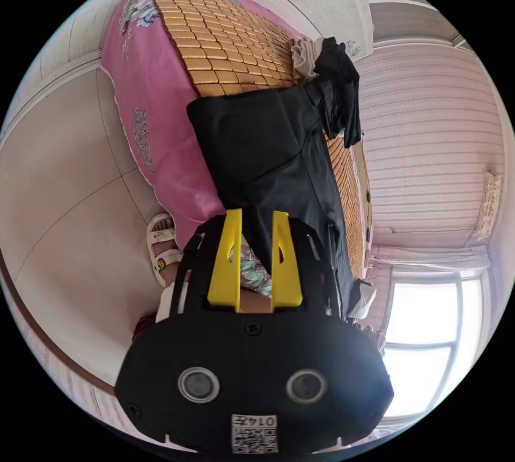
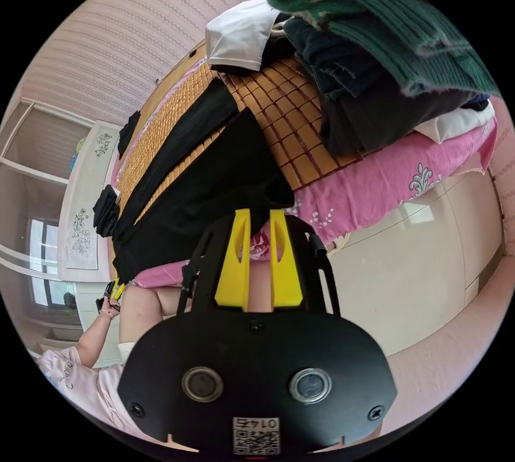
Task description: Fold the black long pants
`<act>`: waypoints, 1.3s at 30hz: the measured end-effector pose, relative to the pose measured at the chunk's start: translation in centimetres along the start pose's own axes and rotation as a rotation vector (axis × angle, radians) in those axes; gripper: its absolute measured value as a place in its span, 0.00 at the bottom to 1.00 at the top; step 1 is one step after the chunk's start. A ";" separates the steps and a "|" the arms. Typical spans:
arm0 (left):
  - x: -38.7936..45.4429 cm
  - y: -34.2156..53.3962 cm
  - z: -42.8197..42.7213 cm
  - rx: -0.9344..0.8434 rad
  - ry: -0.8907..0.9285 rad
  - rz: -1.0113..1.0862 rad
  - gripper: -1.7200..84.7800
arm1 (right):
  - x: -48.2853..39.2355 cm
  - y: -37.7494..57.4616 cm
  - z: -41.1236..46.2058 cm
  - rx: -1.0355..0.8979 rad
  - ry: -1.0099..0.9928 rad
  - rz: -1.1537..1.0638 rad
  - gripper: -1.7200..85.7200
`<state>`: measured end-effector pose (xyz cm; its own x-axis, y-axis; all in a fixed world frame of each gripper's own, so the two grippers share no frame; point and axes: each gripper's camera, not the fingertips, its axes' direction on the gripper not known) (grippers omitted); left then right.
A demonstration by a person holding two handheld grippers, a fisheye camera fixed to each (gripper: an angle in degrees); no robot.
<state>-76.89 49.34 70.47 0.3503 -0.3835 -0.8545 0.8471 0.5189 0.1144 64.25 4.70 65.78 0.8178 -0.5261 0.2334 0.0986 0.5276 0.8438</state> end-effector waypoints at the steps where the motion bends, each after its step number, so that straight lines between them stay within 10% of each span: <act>1: 0.2 0.0 -0.1 0.006 0.011 -0.002 0.03 | -0.9 -0.2 -0.2 0.004 0.032 -0.034 0.05; 21: 18.3 -3.0 0.5 0.145 0.056 0.427 0.01 | -23.4 -14.8 1.2 0.058 0.564 -0.723 0.03; 33: 29.1 0.5 13.7 0.114 -0.152 0.521 0.09 | -19.3 -22.1 9.7 -0.109 0.513 -0.352 0.15; 39: 30.6 5.6 23.2 -0.224 -0.584 0.712 0.03 | -16.4 -20.3 10.4 -0.117 0.337 -0.258 0.10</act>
<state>-52.12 22.82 56.66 0.9512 -0.2101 -0.2261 0.2820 0.8896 0.3594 42.92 -4.37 49.84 0.8954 -0.4138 -0.1643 0.3710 0.4896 0.7891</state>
